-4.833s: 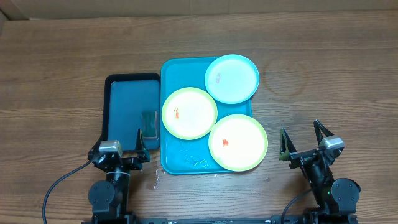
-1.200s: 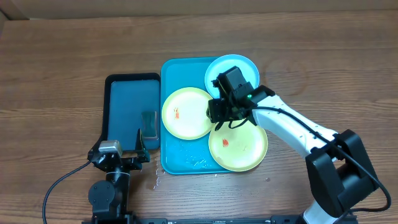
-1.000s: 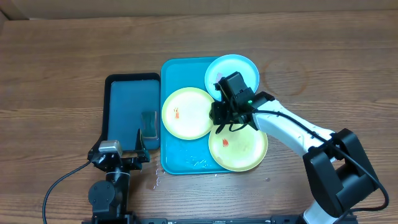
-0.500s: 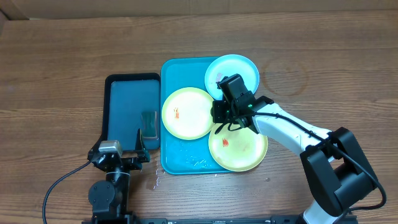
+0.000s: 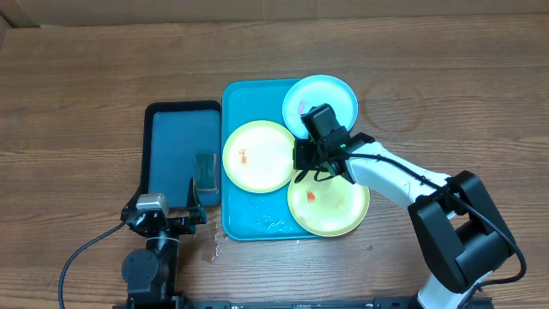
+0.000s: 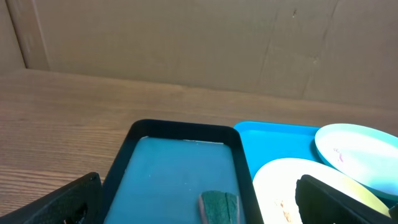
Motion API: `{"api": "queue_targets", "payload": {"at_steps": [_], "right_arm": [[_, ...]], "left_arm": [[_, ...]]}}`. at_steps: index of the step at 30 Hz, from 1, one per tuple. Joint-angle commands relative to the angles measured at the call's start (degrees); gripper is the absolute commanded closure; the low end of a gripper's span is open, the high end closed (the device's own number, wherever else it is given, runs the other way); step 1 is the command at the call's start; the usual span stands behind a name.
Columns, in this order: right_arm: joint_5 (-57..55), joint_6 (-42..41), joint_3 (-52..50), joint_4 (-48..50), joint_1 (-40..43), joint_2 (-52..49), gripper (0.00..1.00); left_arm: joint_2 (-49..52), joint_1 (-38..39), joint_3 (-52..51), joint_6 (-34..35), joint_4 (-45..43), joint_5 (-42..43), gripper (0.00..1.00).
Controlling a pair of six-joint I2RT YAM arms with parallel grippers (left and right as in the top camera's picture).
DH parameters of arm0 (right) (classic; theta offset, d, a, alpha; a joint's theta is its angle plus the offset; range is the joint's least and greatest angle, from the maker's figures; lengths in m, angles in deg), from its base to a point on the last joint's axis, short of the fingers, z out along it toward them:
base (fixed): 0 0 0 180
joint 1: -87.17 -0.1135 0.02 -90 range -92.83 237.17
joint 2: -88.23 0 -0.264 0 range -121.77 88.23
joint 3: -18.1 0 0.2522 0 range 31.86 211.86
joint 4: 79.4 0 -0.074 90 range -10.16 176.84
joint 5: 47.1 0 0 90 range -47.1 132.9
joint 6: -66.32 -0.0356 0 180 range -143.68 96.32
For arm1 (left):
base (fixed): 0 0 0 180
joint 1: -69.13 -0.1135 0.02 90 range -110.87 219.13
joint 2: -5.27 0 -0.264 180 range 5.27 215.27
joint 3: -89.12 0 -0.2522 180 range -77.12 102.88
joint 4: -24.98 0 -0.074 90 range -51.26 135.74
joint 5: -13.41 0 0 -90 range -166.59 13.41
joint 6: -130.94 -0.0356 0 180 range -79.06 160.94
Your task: Clean dirty plates on tray and stack at the side
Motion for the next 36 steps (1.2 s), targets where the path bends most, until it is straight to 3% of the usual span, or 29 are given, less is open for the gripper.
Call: {"api": "queue_targets", "payload": {"at_steps": [1,4,13,17,21,28,36], "right_arm": [[-0.4,-0.2,-0.7,0.3,-0.1,-0.3,0.96],[0.8,-0.2,-0.7,0.3,0.0,-0.3,0.76],[0.7,-0.2,-0.7,0.2,0.0,-0.3,0.59],[0.7,-0.2,-0.7,0.2,0.0,-0.3,0.61],[0.7,-0.2,-0.7,0.3,0.0,-0.3,0.78],[0.7,-0.2,-0.7,0.3,0.0,-0.3,0.8],[0.7,-0.2,-0.7,0.2,0.0,-0.3,0.8]], "left_arm": [[-0.4,0.2,-0.2,-1.1,0.1,-0.4,0.0],[-0.4,0.2,-0.2,-1.1,0.1,-0.4,0.0],[-0.4,0.2,-0.2,-1.1,0.1,-0.4,0.0],[-0.4,0.2,-0.2,-1.1,0.1,-0.4,0.0],[-0.4,0.2,-0.2,-0.6,0.0,0.2,0.0],[-0.4,0.1,0.9,-0.4,-2.7,1.3,0.0],[2.7,0.1,21.3,-0.4,13.4,-1.2,0.0]]}}
